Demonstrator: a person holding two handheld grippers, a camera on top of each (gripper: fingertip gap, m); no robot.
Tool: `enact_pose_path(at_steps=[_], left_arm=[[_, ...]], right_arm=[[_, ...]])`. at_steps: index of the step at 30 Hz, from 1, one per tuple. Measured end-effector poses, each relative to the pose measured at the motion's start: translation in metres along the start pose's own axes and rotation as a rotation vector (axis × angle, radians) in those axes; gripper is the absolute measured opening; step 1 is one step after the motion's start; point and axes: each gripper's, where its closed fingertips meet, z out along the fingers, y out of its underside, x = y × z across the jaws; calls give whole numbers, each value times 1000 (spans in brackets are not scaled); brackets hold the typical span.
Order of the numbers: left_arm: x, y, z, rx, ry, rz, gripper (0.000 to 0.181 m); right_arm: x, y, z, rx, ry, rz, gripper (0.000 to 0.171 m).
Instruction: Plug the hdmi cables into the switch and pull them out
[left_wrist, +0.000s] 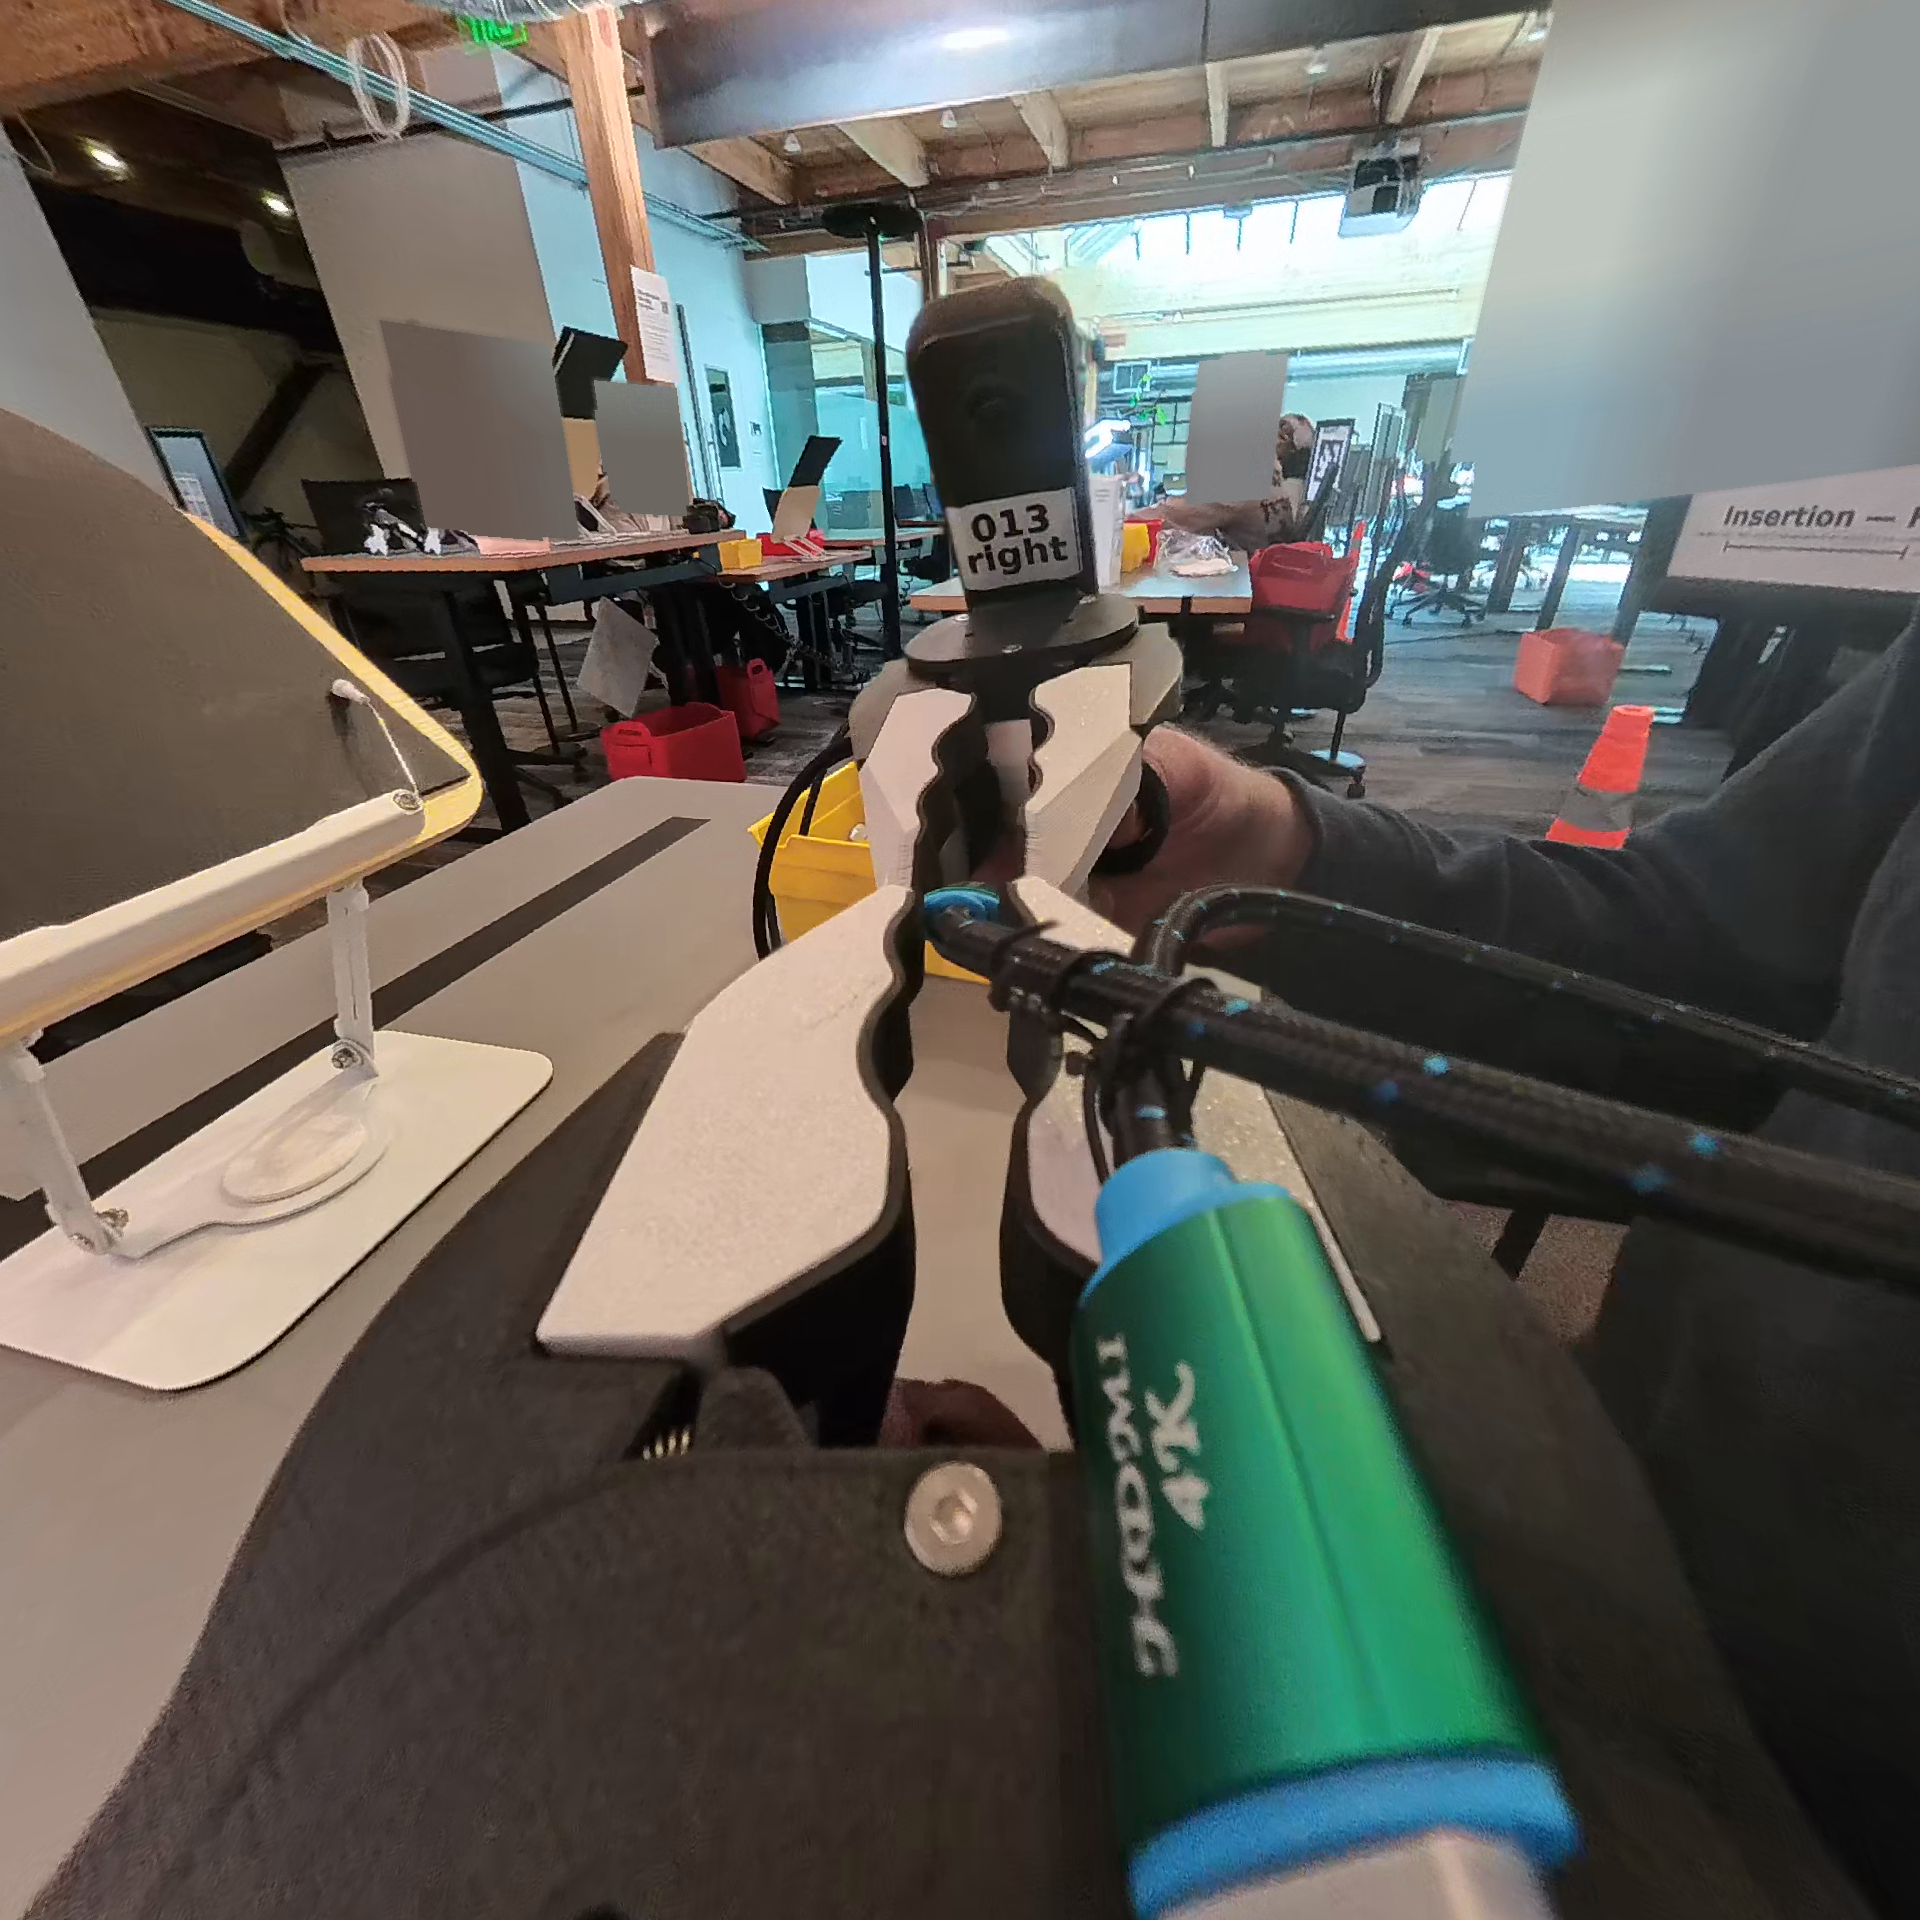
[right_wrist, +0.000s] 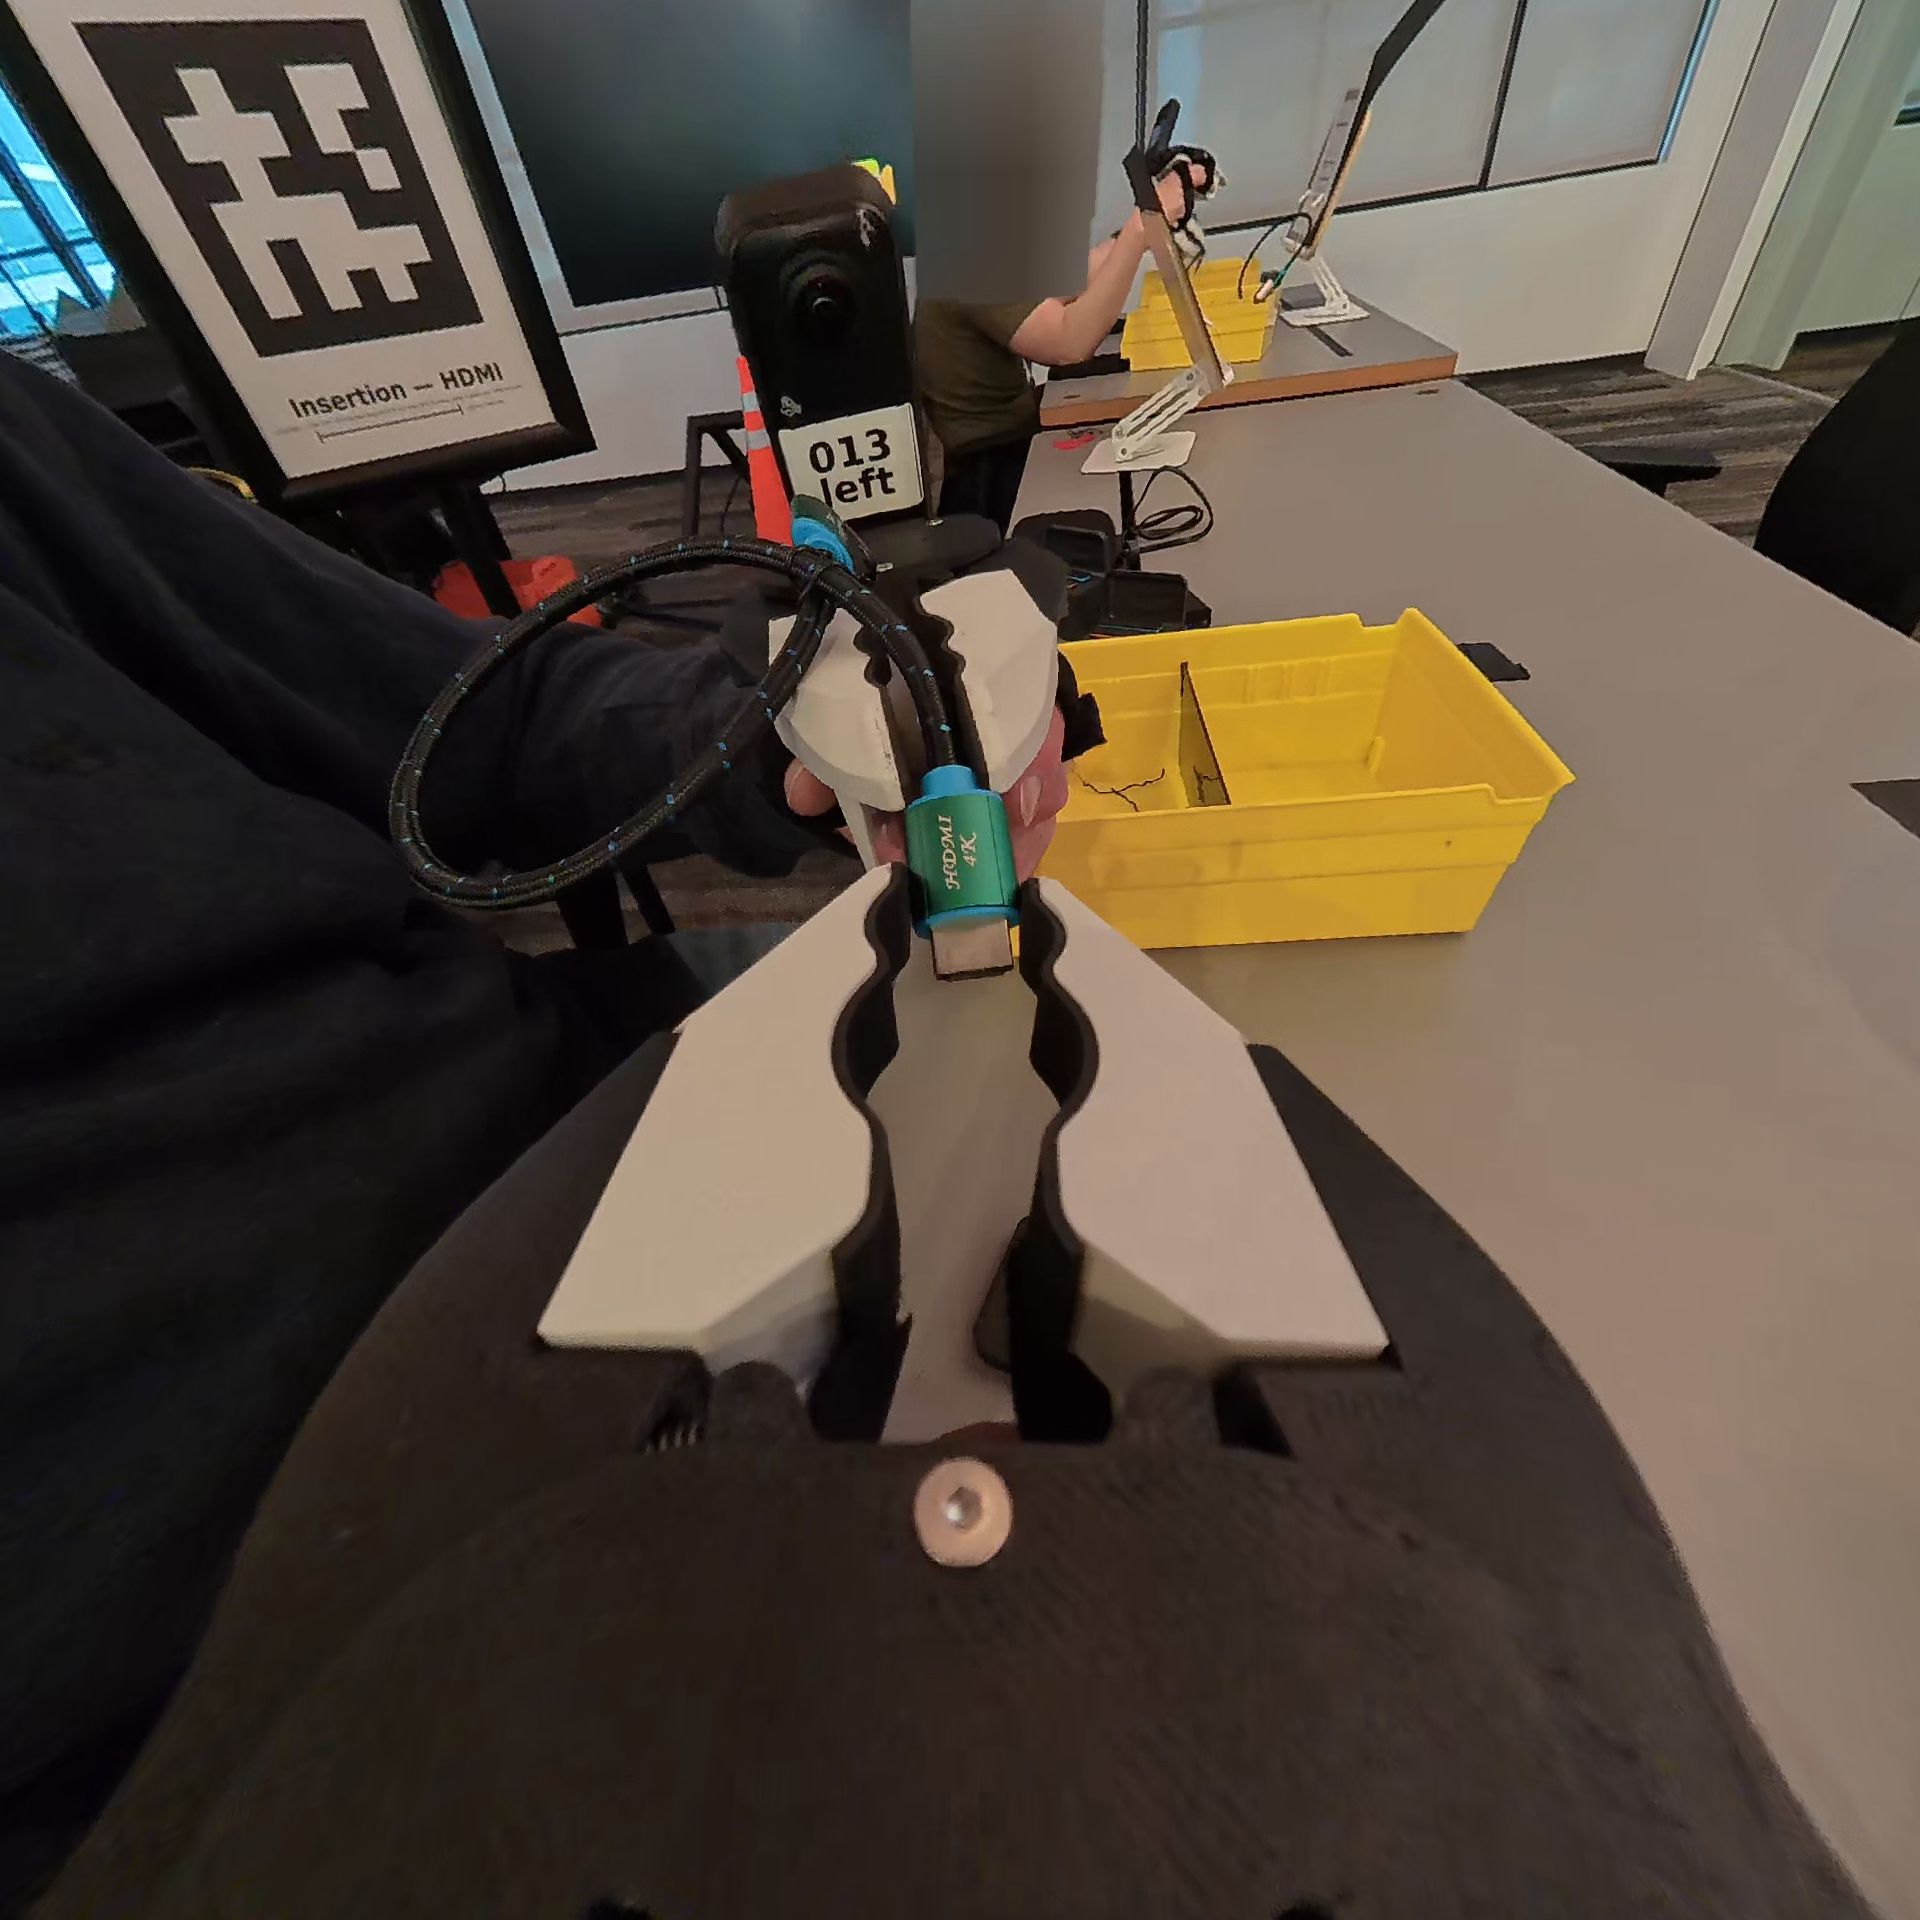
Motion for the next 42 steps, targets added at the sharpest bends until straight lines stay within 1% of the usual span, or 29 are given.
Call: enact_pose_path(at_steps=[7, 8, 10, 12, 26, 34, 42], left_arm=[[5, 6, -1, -57, 28, 51, 13], [3, 8, -1, -66, 18, 63, 10], [4, 9, -1, -74, 17, 65, 10], [6, 11, 0, -72, 14, 71, 11], [3, 12, 1, -43, 9, 17, 11], [3, 13, 2, -1, 24, -51, 12], [1, 15, 2, 7, 16, -58, 9]], right_arm=[[-3, 3, -2, -1, -47, 24, 19], [-3, 2, -3, -1, -46, 25, 19], [-4, 7, -1, -46, -36, 7, 19], [-4, 9, -2, -75, -15, -16, 19], [-1, 11, -3, -77, -14, 0, 19], [0, 12, -3, -86, -4, -4, 19], [2, 13, -3, -81, -7, 14, 19]])
